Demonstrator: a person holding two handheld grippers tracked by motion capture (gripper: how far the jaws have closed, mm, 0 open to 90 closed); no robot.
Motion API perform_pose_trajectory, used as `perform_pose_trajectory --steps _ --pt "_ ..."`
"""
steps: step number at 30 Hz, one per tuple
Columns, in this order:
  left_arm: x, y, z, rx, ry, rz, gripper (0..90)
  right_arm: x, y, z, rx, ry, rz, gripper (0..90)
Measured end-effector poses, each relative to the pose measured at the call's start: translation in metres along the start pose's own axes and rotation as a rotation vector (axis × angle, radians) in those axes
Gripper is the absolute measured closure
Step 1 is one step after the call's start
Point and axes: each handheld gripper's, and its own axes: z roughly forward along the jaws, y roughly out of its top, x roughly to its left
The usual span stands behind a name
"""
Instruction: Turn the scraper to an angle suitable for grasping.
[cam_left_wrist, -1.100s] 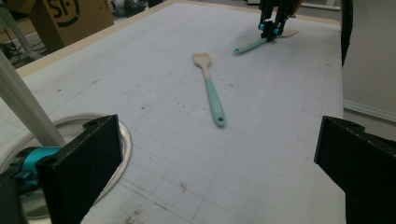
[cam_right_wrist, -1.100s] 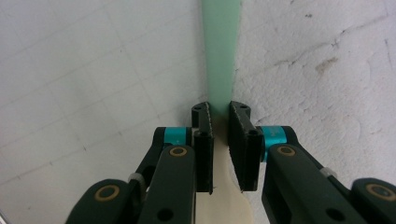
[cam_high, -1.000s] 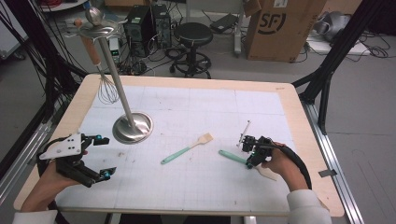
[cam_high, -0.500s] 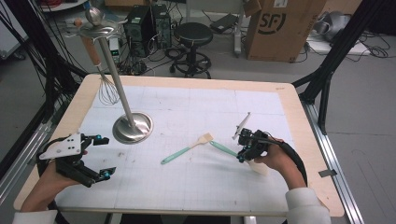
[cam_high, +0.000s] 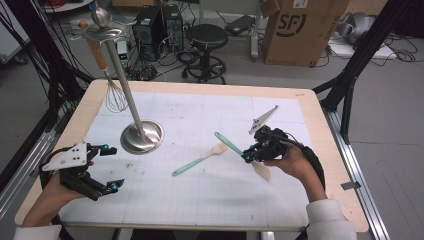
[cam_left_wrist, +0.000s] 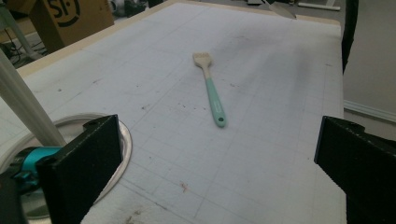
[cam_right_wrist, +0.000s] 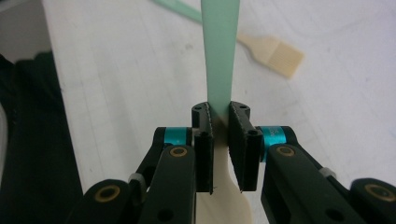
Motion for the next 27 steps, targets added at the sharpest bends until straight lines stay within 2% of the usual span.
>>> perform_pose_trajectory --steps 4,9,17,27 --pt "0.001 0.000 0.004 0.010 -0.005 -0.004 1.7 0.004 0.009 -0.005 -0.040 -0.009 -0.024 80.7" --pt "0.000 -0.001 0.006 0.014 -0.008 -0.003 1.6 0.009 0.024 -0.012 -0.130 -0.002 -0.037 80.7" --pt "-0.001 -0.001 0.005 0.015 -0.008 -0.001 1.6 0.017 0.050 -0.021 -0.234 -0.017 -0.070 80.7" --pt "-0.001 -0.001 0.006 0.019 -0.009 0.000 1.6 0.029 0.072 -0.030 -0.333 -0.032 -0.096 80.7"
